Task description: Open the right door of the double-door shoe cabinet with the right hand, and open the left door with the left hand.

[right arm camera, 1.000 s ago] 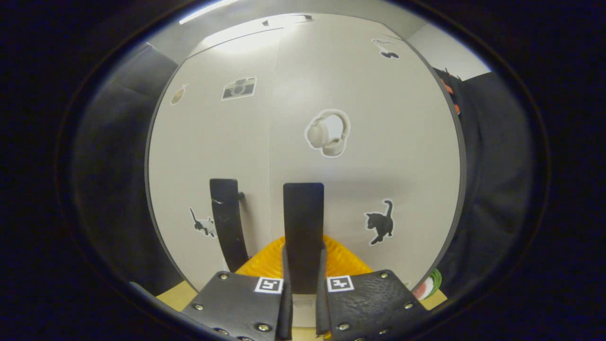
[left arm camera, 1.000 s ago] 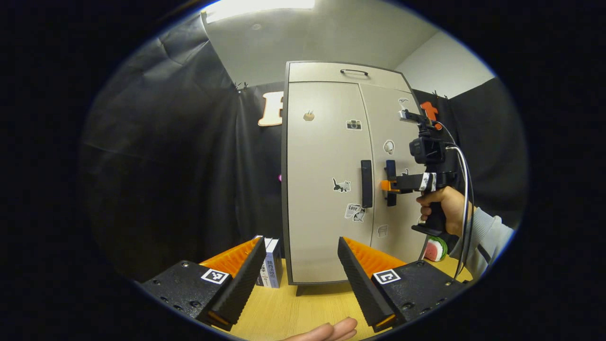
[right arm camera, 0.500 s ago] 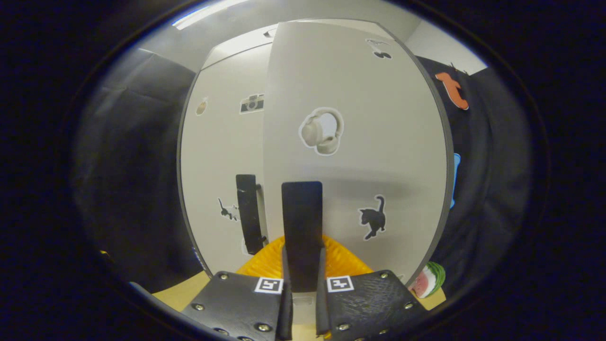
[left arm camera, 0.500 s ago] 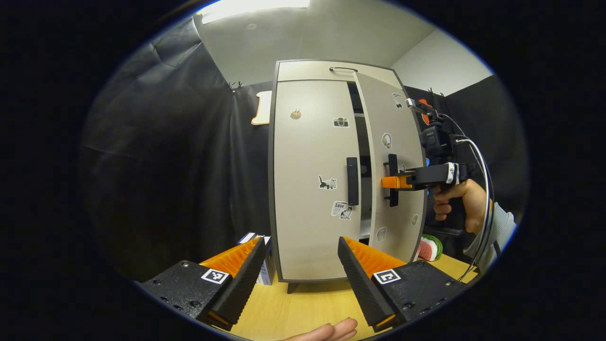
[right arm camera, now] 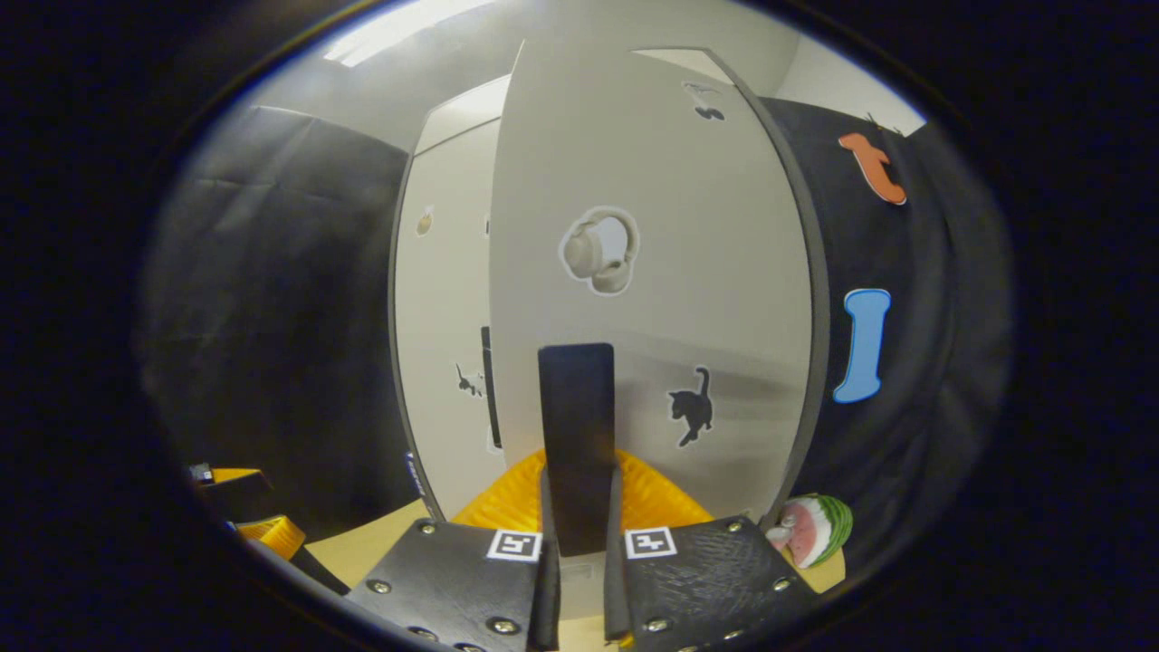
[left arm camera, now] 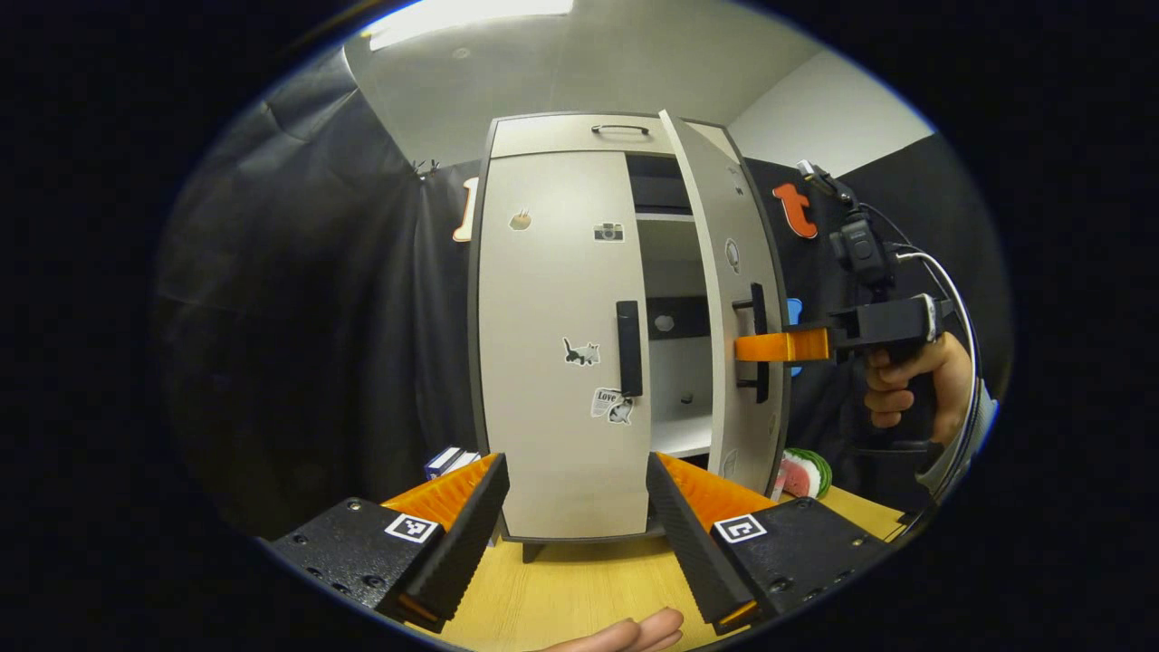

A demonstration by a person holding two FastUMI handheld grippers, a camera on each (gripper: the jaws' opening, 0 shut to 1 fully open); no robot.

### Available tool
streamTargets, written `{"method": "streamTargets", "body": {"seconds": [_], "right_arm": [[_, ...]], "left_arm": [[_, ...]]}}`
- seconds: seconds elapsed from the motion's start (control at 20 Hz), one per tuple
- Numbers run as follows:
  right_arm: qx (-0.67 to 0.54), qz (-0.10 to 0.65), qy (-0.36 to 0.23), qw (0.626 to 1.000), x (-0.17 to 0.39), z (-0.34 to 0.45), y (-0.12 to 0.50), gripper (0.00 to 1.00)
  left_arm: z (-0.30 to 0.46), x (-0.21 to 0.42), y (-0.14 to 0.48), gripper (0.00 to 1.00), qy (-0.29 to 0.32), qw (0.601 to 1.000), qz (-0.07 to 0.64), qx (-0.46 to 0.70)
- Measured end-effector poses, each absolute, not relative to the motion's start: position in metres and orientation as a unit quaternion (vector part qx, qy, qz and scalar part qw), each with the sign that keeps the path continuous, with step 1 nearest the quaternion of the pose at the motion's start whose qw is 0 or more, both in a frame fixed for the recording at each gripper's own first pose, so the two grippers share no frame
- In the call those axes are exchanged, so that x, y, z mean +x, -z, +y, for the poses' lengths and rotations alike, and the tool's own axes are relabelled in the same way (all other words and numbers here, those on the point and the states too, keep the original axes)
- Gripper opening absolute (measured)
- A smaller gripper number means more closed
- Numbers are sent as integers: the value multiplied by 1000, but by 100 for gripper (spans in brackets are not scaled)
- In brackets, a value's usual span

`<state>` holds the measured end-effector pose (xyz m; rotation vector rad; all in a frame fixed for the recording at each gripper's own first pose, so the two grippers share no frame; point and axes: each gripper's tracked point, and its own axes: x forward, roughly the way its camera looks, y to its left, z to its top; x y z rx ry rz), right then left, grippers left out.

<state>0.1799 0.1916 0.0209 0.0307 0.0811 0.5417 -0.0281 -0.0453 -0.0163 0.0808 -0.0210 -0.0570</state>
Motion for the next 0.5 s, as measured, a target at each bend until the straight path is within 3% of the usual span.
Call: {"method": "streamTargets", "body": {"seconds": [0.5], "right_arm": [[-2,36,-259,965,168,147,-26,19]], "left_arm": [[-69,-14,27,95,30,999,0,42]]}}
